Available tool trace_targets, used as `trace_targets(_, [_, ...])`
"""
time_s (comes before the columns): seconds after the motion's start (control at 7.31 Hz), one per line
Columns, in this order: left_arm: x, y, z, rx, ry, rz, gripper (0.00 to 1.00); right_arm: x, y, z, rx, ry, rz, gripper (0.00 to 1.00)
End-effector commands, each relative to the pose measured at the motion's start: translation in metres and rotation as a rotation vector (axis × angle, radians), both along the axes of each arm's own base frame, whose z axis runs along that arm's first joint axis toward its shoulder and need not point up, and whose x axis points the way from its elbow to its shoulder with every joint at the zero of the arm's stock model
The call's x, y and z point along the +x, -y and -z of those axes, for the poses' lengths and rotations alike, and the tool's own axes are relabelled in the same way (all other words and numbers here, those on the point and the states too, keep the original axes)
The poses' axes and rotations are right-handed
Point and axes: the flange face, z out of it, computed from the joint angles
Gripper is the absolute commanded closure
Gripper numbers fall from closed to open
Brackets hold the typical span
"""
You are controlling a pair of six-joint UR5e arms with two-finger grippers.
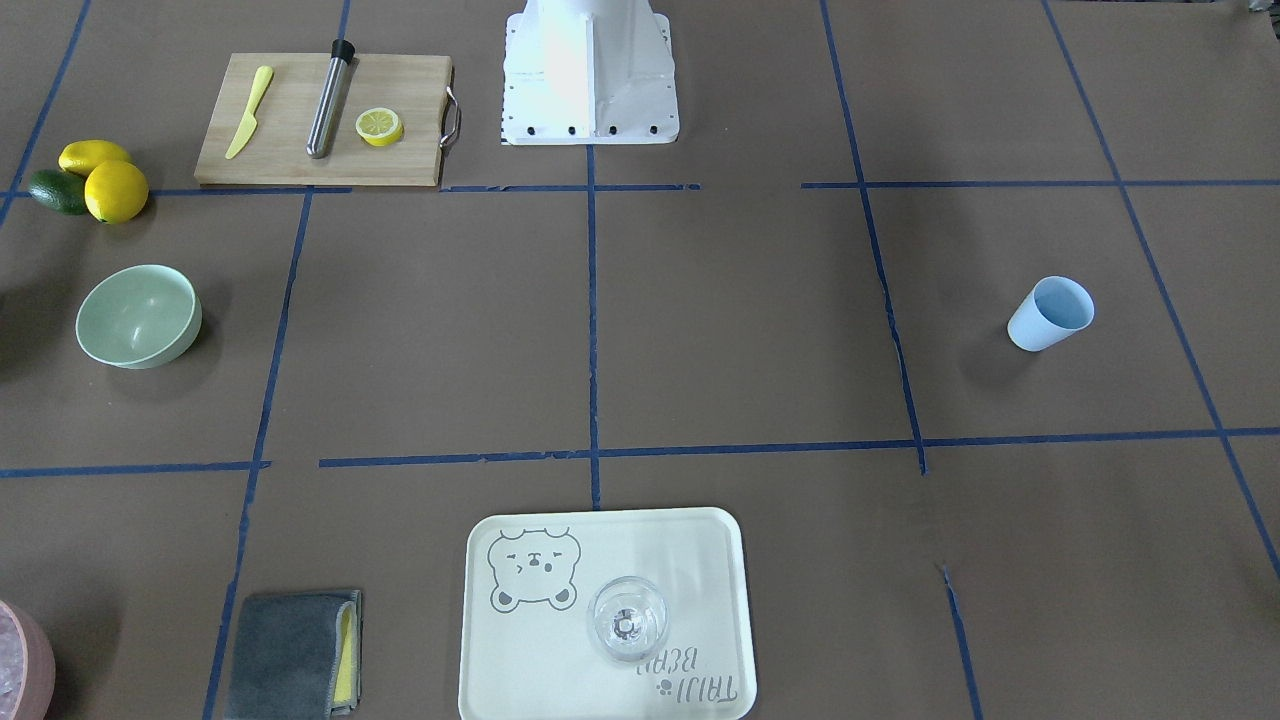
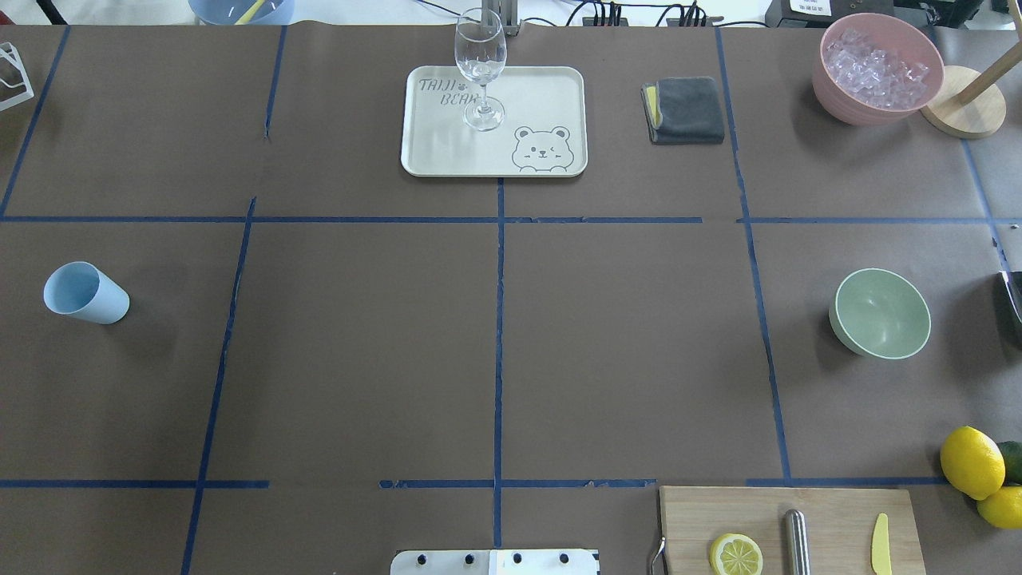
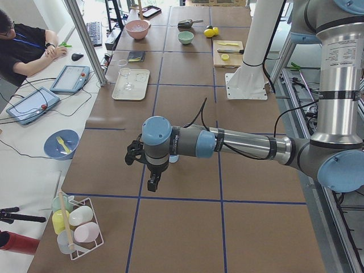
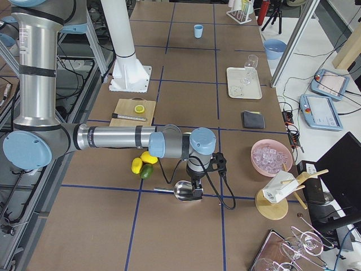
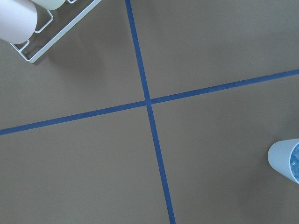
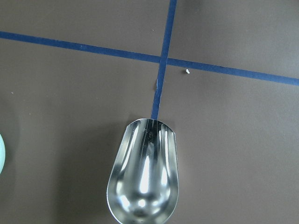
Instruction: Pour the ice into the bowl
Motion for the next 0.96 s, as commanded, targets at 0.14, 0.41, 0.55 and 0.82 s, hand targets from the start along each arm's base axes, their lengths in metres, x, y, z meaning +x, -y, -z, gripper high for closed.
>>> trace_targets(0.14, [0.0,0.003,0.002,0.023,0.003,-0.002,0.0,0.0,0.002,-0.001,0.03,0.0,0.001,0.0])
trace_targets(0.41, [0.0,0.003,0.001,0.034,0.003,-0.002,0.0,0.0,0.011,0.012,0.217,0.005,-0.002,0.0])
trace_targets(0.55, [0.0,0.003,0.002,0.035,0.001,-0.002,0.0,0.0,0.016,0.028,0.31,0.009,-0.01,0.0])
trace_targets(0.82, [0.0,0.004,0.003,0.041,0.002,-0.002,0.0,-0.052,0.028,0.052,0.382,0.042,0.082,0.0])
